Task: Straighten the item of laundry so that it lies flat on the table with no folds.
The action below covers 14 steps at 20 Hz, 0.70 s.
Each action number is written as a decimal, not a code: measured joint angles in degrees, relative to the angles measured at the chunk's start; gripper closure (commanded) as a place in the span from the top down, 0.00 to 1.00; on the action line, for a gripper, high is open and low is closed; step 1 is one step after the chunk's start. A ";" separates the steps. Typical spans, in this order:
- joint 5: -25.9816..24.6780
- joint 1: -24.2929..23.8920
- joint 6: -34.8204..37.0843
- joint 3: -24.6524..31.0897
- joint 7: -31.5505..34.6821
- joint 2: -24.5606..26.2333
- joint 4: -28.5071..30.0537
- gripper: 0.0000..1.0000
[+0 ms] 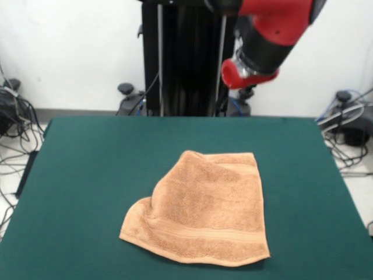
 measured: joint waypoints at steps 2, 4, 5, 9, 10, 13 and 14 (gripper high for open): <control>-0.30 -0.17 2.39 0.86 0.00 -0.95 -1.64 1.00; -0.86 -0.22 2.00 1.42 0.00 -0.58 -3.14 1.00; -1.30 -0.24 1.25 1.69 0.00 -0.02 -4.22 1.00; -2.49 -0.30 -3.22 2.59 0.00 2.48 -7.30 1.00; -2.76 -0.33 -4.36 2.83 0.00 3.08 -7.87 1.00; -4.04 -0.34 -8.99 3.34 0.00 5.45 -9.73 1.00; -4.42 -0.34 -10.64 3.40 0.00 6.46 -10.40 1.00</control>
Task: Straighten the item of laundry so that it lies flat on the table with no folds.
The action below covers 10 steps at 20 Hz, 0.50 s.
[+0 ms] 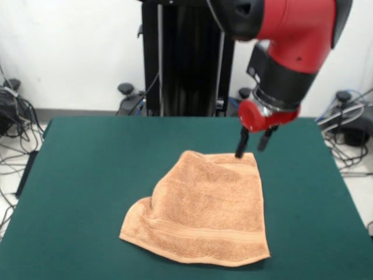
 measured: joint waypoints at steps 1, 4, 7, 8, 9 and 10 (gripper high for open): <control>-0.11 0.00 -0.62 0.00 0.00 0.39 -0.24 1.00; -0.81 0.00 -3.06 0.00 0.00 2.27 -1.16 1.00; -1.64 0.00 -3.81 0.00 0.00 3.35 -1.46 1.00; -1.77 0.00 -3.81 0.00 0.00 3.51 -1.50 1.00; -2.14 0.00 -3.84 0.00 0.00 3.98 -1.60 1.00; -2.35 0.00 -3.88 -0.01 0.00 4.34 -1.68 1.00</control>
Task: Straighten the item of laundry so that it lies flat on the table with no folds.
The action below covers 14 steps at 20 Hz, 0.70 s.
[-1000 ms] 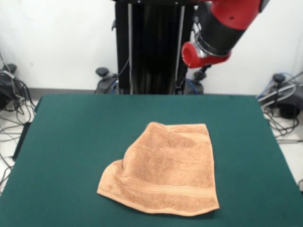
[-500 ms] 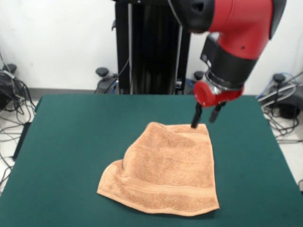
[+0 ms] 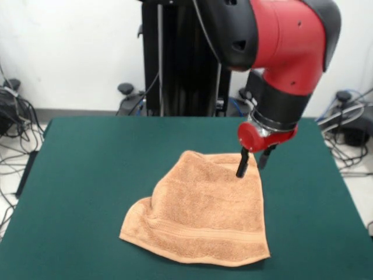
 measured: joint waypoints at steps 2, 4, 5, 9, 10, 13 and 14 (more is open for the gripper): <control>-0.52 0.01 0.01 0.01 0.00 1.13 -0.46 1.00; -1.81 0.01 -0.37 0.01 0.00 2.78 -1.39 1.00; -2.42 0.01 -0.63 0.00 0.00 3.42 -1.75 1.00; -6.65 0.17 -3.25 -0.43 0.00 7.11 -3.75 1.00; -7.61 0.22 -3.98 -0.70 0.00 7.88 -4.05 1.00; -9.43 0.28 -5.41 -1.18 0.00 9.29 -4.51 1.00; -9.89 0.28 -5.80 -1.31 0.00 9.65 -4.56 1.00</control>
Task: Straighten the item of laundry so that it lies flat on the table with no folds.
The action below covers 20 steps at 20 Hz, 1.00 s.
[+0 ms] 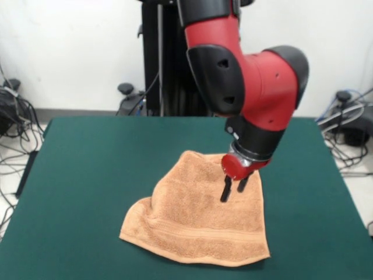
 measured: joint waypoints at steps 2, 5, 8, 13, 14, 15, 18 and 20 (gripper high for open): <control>-1.02 0.03 -0.75 -0.34 0.00 0.86 -0.01 1.00; -1.73 0.13 -0.81 -0.79 0.00 1.21 -0.01 1.00; -1.84 0.17 -0.81 -1.36 0.00 1.18 -0.02 1.00; -1.84 0.18 -0.81 -1.82 0.00 1.38 -0.35 1.00; -1.84 0.18 -0.82 -1.83 0.00 1.48 -0.44 1.00; -1.83 0.18 -0.82 -1.84 0.00 1.58 -0.54 1.00; -1.83 -0.02 -0.98 -1.84 0.00 2.28 -0.90 1.00; -1.83 -0.61 -1.44 -1.85 0.00 3.63 -1.44 1.00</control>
